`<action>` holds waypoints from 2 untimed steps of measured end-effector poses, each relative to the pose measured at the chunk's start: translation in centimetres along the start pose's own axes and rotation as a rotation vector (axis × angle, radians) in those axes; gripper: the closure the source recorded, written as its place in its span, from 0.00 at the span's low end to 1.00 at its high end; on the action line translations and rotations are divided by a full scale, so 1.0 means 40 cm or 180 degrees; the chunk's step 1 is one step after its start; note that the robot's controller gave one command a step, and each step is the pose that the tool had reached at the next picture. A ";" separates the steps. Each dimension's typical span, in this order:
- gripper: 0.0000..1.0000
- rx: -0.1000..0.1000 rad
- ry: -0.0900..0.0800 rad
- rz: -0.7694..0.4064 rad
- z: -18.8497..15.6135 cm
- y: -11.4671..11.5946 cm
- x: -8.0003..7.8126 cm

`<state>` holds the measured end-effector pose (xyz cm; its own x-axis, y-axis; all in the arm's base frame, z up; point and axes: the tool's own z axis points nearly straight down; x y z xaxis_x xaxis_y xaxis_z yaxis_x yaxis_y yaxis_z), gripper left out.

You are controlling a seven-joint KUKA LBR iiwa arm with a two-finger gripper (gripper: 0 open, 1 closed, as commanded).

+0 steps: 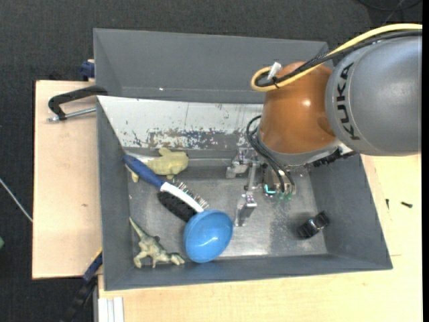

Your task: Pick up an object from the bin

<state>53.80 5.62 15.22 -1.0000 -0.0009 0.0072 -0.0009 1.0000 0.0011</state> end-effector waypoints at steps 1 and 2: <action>0.00 -0.0003 -0.0047 -0.0227 0.205 0.167 0.097; 0.00 -0.0008 -0.0026 0.1117 0.130 0.307 0.103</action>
Offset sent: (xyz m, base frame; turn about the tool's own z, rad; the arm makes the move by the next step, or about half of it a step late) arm -0.0407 0.0639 -0.0822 -0.0682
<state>49.62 17.92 10.08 -0.9394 0.3428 -0.0003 0.3428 0.9394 0.0025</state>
